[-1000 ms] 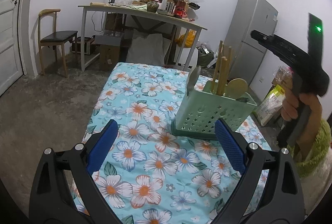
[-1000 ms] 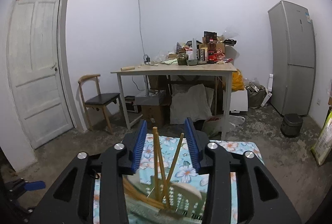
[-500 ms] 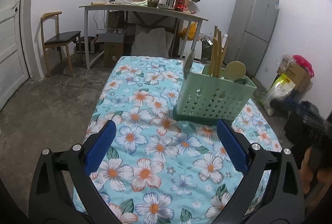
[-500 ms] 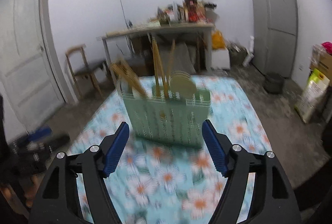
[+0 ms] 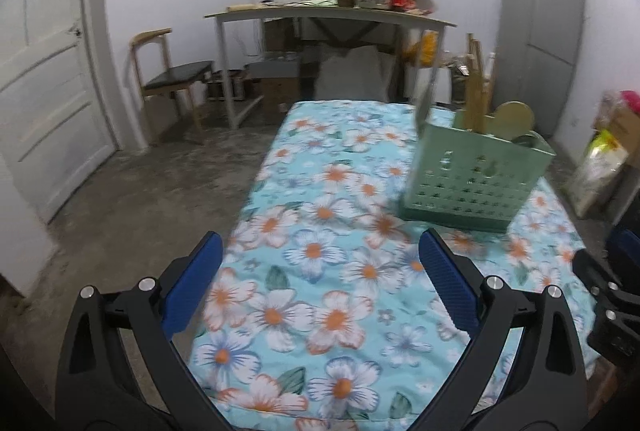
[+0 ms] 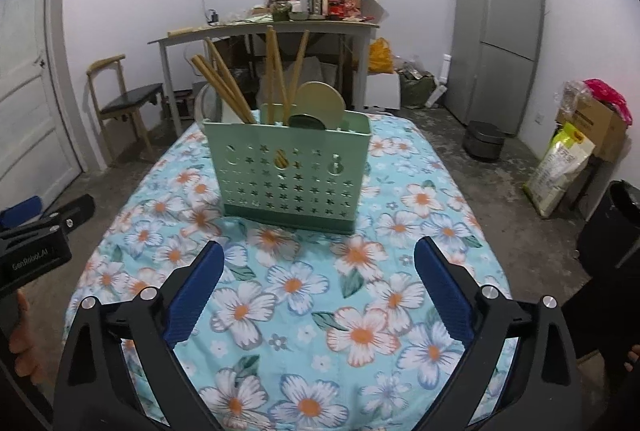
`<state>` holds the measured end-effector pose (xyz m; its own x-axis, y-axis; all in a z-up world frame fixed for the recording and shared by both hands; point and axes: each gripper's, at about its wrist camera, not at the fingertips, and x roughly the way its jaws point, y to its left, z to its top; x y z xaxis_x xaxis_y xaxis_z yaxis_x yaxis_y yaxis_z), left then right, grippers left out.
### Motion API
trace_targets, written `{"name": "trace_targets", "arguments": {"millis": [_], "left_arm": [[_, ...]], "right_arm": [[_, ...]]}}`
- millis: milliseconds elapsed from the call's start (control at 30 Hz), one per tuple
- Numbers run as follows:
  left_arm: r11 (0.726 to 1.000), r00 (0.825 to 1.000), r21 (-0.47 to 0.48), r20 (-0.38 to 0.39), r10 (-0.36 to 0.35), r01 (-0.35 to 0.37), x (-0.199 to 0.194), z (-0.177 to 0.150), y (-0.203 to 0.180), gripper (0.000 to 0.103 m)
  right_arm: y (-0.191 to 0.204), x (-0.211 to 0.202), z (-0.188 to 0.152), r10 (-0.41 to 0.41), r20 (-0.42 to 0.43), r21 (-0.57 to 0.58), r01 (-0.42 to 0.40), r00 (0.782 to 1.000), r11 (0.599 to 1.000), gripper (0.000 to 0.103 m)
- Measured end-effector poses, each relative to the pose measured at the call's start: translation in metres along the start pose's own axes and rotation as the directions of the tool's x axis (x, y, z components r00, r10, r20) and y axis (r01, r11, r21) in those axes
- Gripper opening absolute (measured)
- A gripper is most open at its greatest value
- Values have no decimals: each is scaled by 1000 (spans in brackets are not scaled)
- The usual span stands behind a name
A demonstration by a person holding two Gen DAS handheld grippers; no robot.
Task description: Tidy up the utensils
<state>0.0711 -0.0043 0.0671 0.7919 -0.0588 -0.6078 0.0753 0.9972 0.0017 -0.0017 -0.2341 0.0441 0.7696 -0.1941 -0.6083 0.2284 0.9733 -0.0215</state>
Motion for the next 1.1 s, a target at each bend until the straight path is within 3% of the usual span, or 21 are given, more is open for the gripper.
{"name": "trace_targets", "arguments": {"millis": [267,467,833,1100], "left_arm": [[994,993,-16,40,112,-112,-7,6,-4,95],[992,992,-7,6,128,-128,-3,8,-14,95],[982,981,-25,-45,188,-189,2,6,-13,95],[980,979,-39,-74,192,-195,5,8,-7,95]], "right_arm": [[-5,2,-1,-63,-10,8,64,998,998,96],[-5,5,-2,-86,-19,15,87,996,996,96],[-4,12,1,-43,-48,64,46,998,997,96],[1,14,2,-36,-58,57,40,998,998,96]]}}
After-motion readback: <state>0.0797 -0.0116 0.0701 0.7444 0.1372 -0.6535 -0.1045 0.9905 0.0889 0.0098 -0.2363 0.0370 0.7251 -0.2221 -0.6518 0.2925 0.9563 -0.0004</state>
